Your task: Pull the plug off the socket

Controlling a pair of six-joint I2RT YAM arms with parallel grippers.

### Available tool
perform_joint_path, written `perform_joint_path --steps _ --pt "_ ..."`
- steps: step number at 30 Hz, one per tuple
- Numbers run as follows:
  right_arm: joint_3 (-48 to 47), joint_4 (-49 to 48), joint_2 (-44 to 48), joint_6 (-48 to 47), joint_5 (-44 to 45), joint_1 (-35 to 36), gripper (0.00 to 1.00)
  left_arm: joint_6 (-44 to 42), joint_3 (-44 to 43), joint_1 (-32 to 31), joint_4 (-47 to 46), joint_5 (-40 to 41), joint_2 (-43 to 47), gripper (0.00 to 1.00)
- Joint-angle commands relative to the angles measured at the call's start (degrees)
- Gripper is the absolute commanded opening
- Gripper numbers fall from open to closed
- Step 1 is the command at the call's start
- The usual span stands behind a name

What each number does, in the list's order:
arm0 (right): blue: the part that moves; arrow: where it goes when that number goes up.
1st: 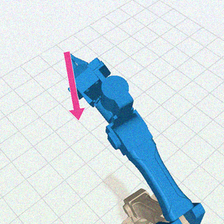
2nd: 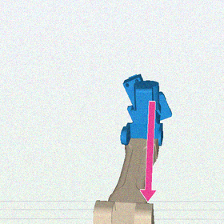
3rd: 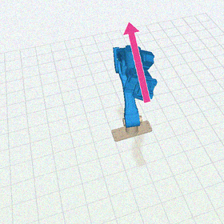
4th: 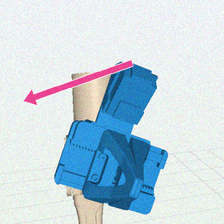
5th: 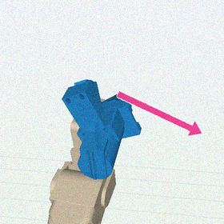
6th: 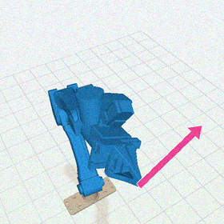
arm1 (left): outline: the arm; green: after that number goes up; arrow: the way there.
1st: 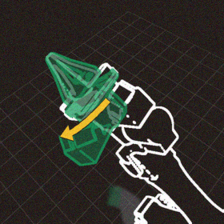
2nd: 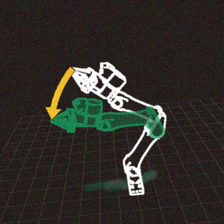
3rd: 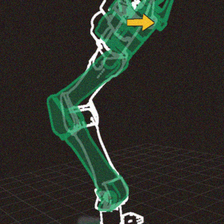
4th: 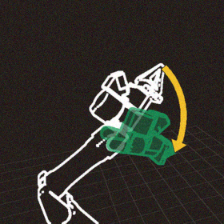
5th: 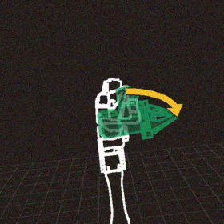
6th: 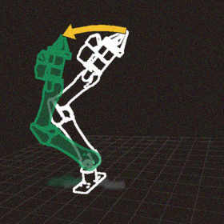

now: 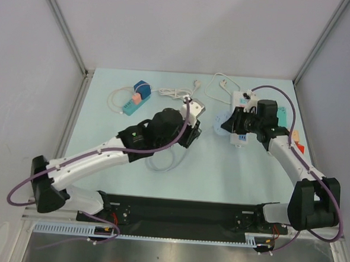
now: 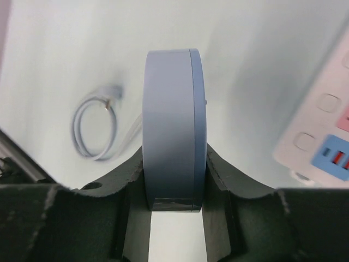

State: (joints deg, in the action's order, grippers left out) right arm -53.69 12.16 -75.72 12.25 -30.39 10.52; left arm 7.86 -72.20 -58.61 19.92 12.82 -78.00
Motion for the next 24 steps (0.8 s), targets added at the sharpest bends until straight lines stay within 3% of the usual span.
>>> perform_joint_path --steps 1,7,14,19,24 --pt "0.16 -3.81 0.66 -1.62 6.84 -0.68 0.0 -0.92 -0.04 -0.19 1.26 -7.7 6.18 0.0" --pt "1.22 -6.97 0.84 -0.83 -0.87 -2.0 0.0 -0.22 6.36 -0.19 -3.74 -17.9 11.28 0.0" --pt "-0.79 -9.26 -1.09 2.07 -9.94 -3.49 0.0 10.22 19.62 -0.54 -25.14 -29.6 8.57 0.0" --pt "-5.72 -9.0 -4.69 5.06 -17.31 -4.02 0.0 17.09 23.34 -1.33 -41.0 -29.96 -0.46 0.0" --pt "-10.63 -5.41 -6.36 1.57 -17.16 -4.02 0.0 26.67 22.99 -1.77 -55.41 -26.19 -10.76 0.0"
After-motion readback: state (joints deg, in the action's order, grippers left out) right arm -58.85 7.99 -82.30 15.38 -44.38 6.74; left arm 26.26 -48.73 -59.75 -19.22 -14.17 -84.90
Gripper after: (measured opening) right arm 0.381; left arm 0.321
